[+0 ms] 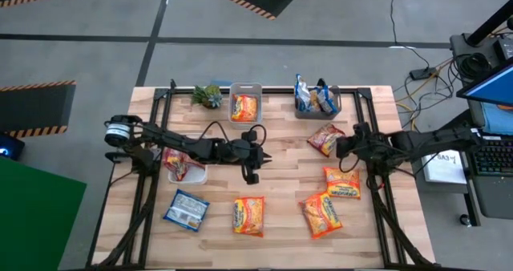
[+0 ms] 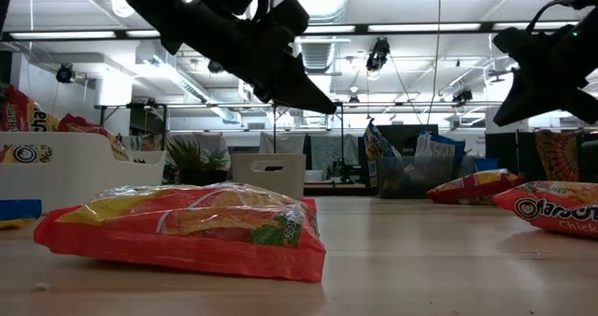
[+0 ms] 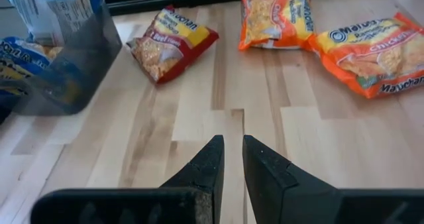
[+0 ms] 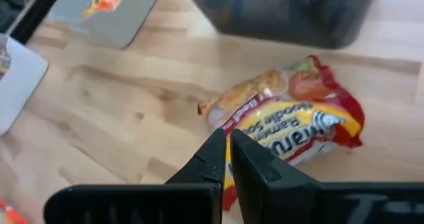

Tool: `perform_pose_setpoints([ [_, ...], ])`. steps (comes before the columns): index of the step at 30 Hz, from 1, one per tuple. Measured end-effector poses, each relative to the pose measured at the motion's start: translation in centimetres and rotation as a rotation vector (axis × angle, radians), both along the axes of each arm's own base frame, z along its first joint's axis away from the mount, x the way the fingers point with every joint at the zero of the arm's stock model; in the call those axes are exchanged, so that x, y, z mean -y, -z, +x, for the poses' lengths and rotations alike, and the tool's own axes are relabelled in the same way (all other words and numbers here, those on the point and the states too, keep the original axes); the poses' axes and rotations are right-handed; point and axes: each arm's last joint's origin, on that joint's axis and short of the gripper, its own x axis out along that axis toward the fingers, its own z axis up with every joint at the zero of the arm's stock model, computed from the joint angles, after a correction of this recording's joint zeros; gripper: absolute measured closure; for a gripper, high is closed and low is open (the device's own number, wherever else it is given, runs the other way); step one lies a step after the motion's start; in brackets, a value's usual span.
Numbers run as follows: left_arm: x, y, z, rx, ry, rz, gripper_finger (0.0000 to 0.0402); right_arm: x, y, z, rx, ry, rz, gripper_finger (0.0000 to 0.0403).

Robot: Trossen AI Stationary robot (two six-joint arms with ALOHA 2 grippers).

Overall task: Sort Maruchan noodles
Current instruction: Put the red noodle pack into the white bin

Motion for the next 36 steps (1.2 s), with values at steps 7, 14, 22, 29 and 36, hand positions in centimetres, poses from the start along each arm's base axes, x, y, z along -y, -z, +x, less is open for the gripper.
perform_pose_setpoints([
  [7, 0.0, -0.3, 0.2, 0.035, 0.002, 0.003, 0.0364, -0.4, 0.4, 1.7, -0.113, -0.039, 0.042, 0.0305],
  [14, 0.0, -0.3, 0.2, 0.038, 0.001, 0.003, 0.0364, -0.6, 1.6, 2.8, -0.189, 0.011, 0.083, 0.0179],
  [22, 0.0, -0.5, 0.3, 0.056, 0.001, 0.002, 0.0364, -0.4, 3.4, 3.7, -0.284, 0.131, 0.11, 0.0107],
  [29, 0.0, -0.6, 0.3, 0.076, 0.001, 0.002, 0.0364, 0.3, 4.1, 4.9, -0.257, 0.197, 0.072, 0.0115],
  [36, 0.0, -0.7, 0.4, 0.089, 0.0, 0.001, 0.0364, 1.3, 5.4, 5.5, -0.271, 0.289, 0.032, 0.0132],
])
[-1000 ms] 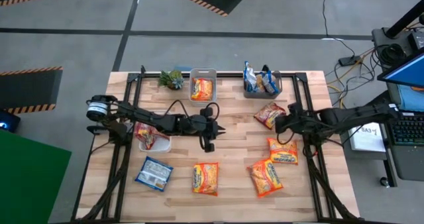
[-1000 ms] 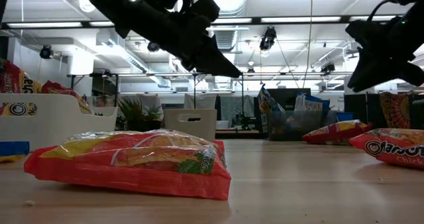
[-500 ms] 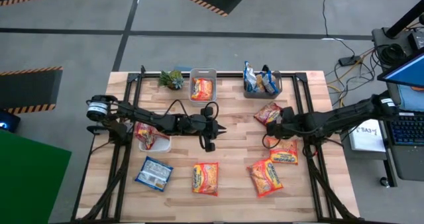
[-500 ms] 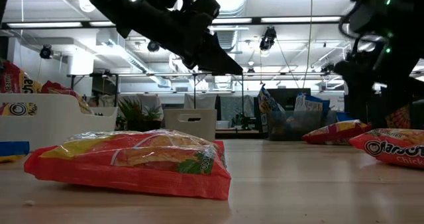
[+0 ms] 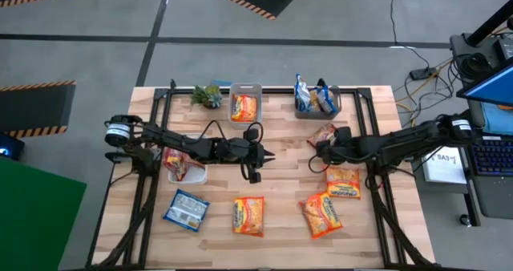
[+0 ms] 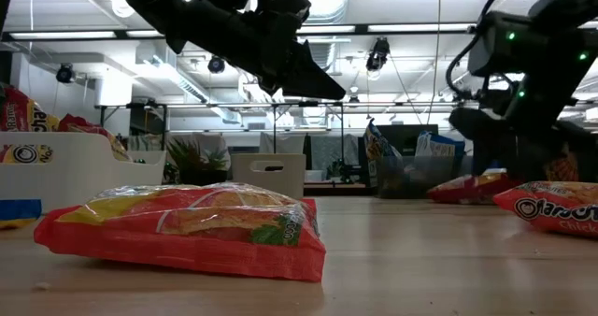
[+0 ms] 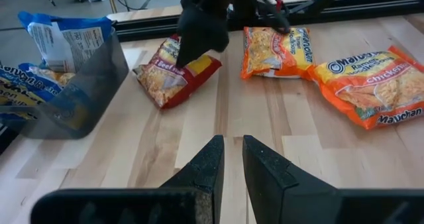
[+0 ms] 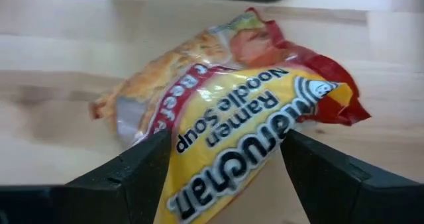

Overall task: Sort Maruchan noodles
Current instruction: Put the red noodle pack into the white bin

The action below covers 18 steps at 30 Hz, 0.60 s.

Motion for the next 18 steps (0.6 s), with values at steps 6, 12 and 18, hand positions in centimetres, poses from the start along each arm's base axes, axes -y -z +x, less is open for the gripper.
perform_pose_setpoints([
  [6, 0.0, 0.0, 0.0, 0.0, 0.0, 0.0, 0.0364, 0.35, 0.93, 0.11, -0.052, 0.021, -0.003, 0.0147],
  [12, 0.0, 0.0, 0.0, 0.0, 0.0, 0.0, 0.0364, 0.35, 1.14, 0.16, -0.047, 0.021, -0.002, 0.0148],
  [18, 0.0, 0.0, 0.0, 0.0, 0.0, 0.0, 0.0364, 0.35, 1.03, 0.46, -0.027, -0.011, -0.006, 0.0148],
])
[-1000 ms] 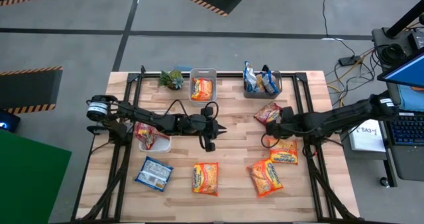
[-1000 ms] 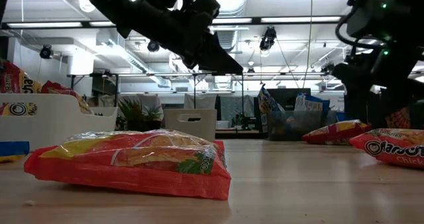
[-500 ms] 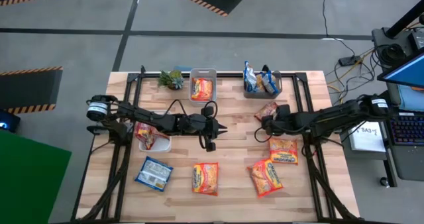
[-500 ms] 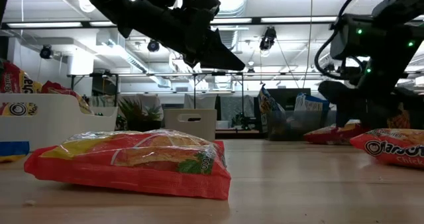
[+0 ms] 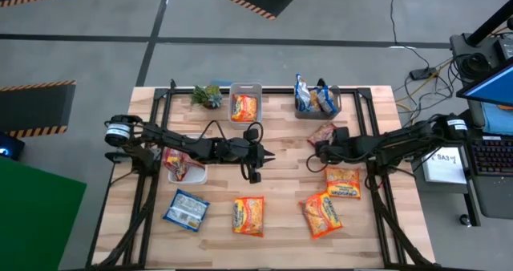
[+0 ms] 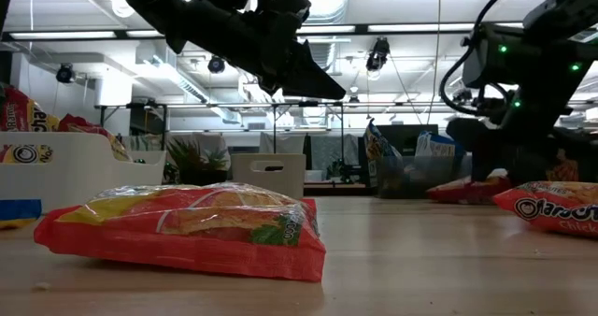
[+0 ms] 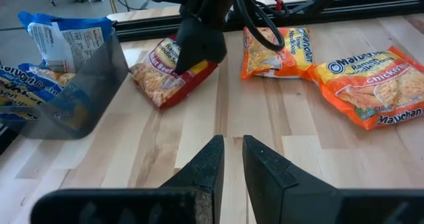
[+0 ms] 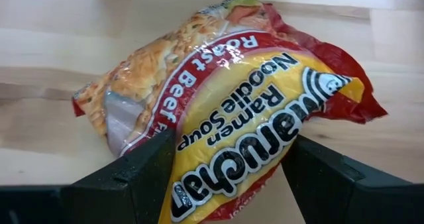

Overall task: Sort Maruchan noodles
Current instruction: Put the red noodle pack into the white bin

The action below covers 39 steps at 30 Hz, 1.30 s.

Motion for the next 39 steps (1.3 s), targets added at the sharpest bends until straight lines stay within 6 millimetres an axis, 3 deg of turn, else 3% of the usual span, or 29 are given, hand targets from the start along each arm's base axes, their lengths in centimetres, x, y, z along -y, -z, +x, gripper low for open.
perform_pose_setpoints([
  [9, 0.0, 0.0, 0.0, 0.0, 0.0, 0.0, 0.0364, 0.0, -0.14, 0.71, 0.051, -0.044, -0.009, 0.0156],
  [21, 0.0, 0.07, 0.02, -0.002, 0.0, 0.0, 0.0364, 0.01, 0.07, 0.58, 0.046, -0.052, -0.015, 0.0281],
  [39, 0.0, 0.07, 0.02, -0.002, 0.0, 0.0, 0.0364, 0.01, 0.06, 0.61, 0.042, -0.063, -0.02, 0.037],
])
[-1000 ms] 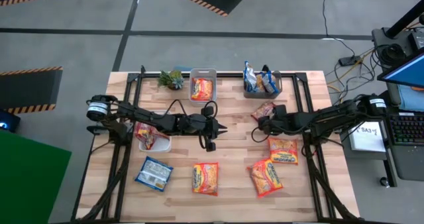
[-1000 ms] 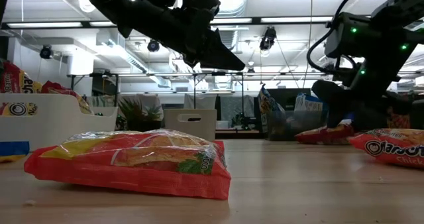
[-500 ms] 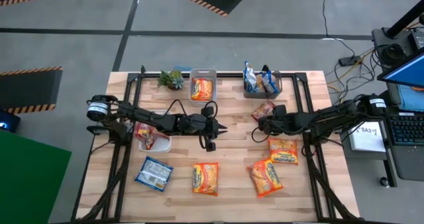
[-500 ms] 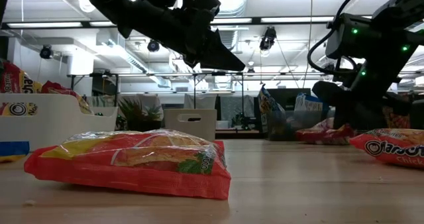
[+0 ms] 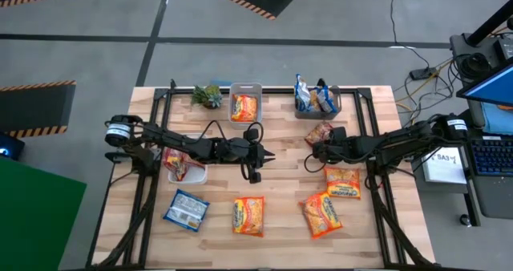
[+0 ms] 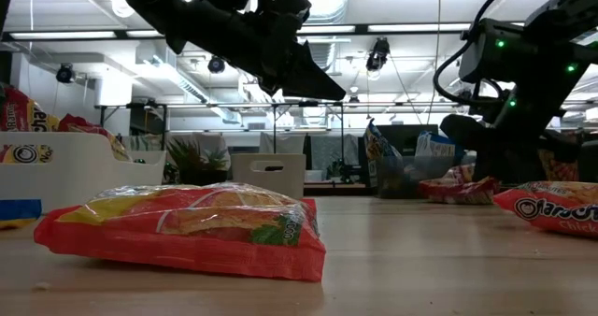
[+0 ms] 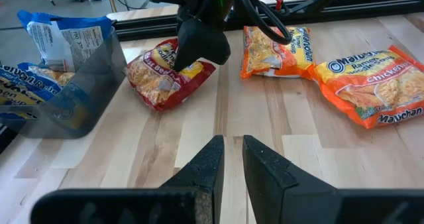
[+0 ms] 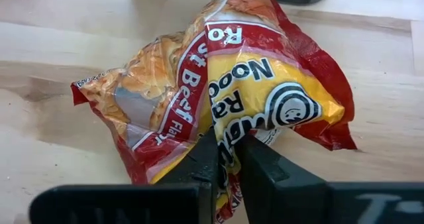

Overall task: Sort Maruchan noodles
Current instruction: Put the red noodle pack into the white bin

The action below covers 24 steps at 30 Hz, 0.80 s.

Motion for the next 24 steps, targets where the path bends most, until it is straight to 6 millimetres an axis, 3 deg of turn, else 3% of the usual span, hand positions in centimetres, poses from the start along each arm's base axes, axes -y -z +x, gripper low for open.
perform_pose_setpoints([
  [16, 0.0, 0.0, 0.0, 0.0, 0.0, 0.0, 0.0364, -0.1, -0.1, 0.5, 0.026, -0.048, 0.018, 0.0372],
  [24, -0.1, -0.1, 0.0, 0.011, -0.021, -0.043, 0.0363, -0.6, -0.5, 2.3, 0.146, -0.242, 0.115, 0.0372],
])
